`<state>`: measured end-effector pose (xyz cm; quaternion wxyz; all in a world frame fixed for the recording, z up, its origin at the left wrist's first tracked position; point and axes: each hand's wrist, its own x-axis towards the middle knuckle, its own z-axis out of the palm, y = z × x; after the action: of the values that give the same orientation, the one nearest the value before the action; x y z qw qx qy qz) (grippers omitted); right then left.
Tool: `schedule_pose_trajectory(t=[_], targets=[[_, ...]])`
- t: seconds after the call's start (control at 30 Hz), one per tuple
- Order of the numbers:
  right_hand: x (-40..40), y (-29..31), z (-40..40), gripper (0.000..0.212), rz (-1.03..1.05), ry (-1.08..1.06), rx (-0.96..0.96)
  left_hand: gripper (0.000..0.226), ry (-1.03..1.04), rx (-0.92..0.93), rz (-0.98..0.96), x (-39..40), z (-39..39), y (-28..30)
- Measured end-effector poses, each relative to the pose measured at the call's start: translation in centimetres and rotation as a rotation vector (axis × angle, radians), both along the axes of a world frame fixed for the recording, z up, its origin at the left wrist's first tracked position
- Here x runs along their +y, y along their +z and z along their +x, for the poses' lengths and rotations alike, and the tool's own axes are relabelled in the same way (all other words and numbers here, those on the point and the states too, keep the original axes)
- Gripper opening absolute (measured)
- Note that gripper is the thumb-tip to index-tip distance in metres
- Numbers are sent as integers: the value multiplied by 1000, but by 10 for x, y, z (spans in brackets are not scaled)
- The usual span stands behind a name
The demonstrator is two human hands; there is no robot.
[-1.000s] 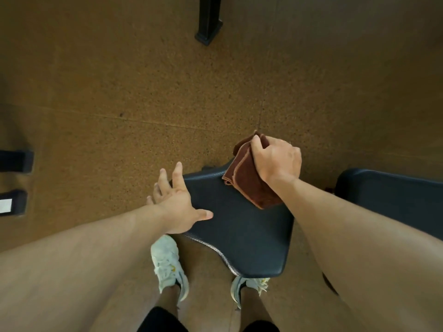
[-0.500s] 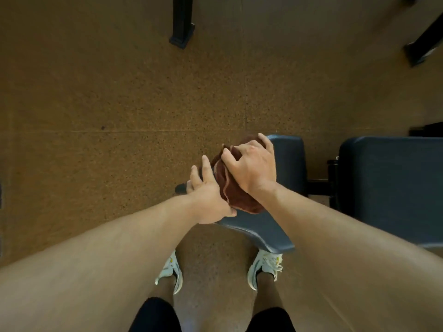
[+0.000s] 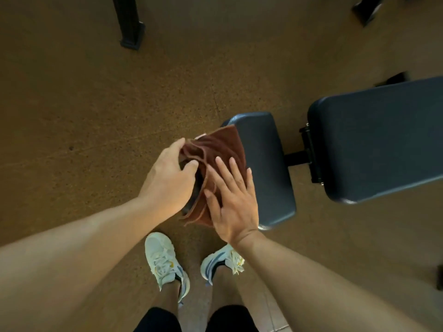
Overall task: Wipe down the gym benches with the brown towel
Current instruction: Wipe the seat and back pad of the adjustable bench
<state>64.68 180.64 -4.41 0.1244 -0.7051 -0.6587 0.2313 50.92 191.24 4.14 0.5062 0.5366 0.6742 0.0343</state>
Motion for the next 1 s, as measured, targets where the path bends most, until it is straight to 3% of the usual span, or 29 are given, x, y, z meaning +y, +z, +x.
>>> schedule_pose_trajectory(t=[0.17, 0.27, 0.33, 0.63, 1.0], targets=[[-6, -12, 49, 54, -293, -511, 27, 112, -385, 390, -131, -8, 46, -19], [-14, -19, 73, 59, -370, -710, 20, 152, -498, 506, -188, -6, 52, -20], [-17, -20, 74, 61, -396, -800, 36, 164, -561, 551, -220, -6, 53, -16], [-19, -18, 86, 70, -498, -1245, 195, 168, -558, 583, -221, -9, 56, -17], [-12, -30, 96, 73, -484, -1592, 271, 170, -522, 591, -211, -8, 57, -26]])
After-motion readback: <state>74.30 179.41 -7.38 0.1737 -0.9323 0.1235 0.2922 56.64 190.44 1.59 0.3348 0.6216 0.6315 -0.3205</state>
